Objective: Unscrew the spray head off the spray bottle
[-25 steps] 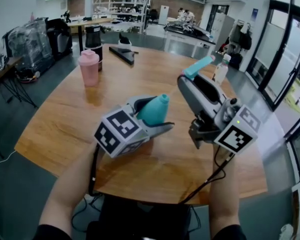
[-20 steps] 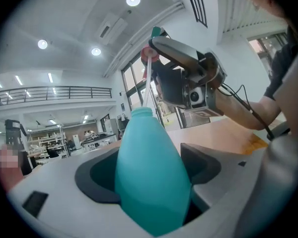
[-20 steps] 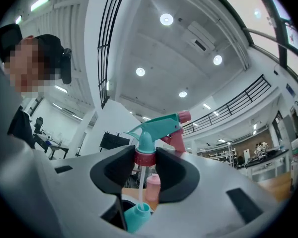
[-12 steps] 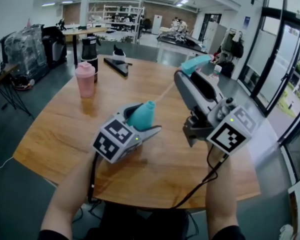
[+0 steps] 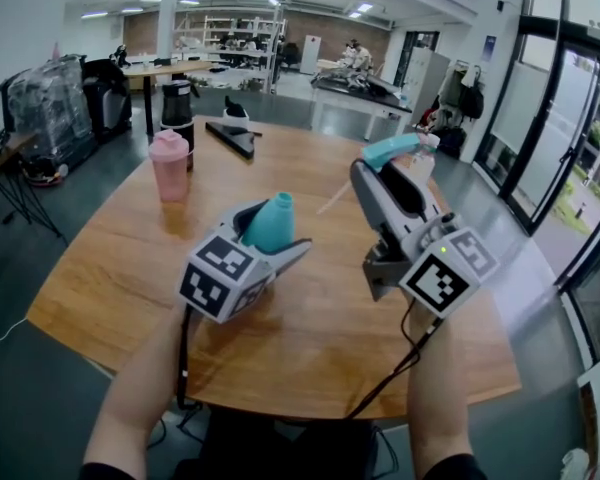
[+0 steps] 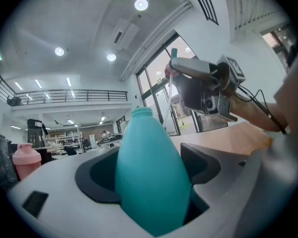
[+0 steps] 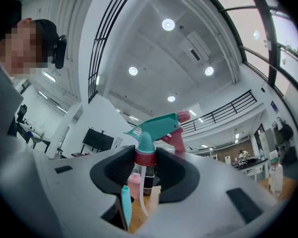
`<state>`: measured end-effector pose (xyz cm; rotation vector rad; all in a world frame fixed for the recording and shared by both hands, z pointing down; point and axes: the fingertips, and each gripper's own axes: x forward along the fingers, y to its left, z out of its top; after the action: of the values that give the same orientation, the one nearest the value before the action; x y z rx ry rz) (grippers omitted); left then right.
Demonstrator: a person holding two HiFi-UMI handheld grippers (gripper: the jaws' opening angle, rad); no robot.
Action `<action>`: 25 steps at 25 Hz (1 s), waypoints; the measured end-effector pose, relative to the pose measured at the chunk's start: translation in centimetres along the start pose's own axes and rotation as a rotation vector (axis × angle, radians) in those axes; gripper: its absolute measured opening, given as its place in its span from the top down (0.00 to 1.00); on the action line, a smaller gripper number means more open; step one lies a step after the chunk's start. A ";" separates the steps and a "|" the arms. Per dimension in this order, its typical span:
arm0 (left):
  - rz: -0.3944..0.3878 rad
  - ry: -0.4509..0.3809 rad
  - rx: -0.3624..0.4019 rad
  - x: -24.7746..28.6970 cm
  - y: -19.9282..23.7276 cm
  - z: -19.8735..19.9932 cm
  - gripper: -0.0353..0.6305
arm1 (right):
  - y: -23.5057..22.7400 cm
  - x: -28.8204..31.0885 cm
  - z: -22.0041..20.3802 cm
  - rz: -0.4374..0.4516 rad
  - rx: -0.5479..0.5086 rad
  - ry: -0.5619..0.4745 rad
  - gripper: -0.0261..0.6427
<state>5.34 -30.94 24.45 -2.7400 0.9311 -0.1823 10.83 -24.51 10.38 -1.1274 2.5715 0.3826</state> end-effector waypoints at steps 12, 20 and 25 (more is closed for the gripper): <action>0.034 -0.059 0.010 -0.2 1.1 0.7 0.36 | -1.3 -1.0 -6.8 -0.118 -0.125 0.111 0.75; 0.054 -0.069 0.019 -0.5 0.9 0.7 0.36 | -1.9 -1.7 -8.8 -0.161 -0.122 0.145 0.75; 0.056 -0.084 0.021 -0.6 1.1 1.0 0.36 | -1.3 -1.5 -9.3 -0.171 -0.159 0.154 0.75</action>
<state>4.42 -31.24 23.18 -2.6763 0.9766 -0.0660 11.18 -27.68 19.34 -1.4755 2.5851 0.4833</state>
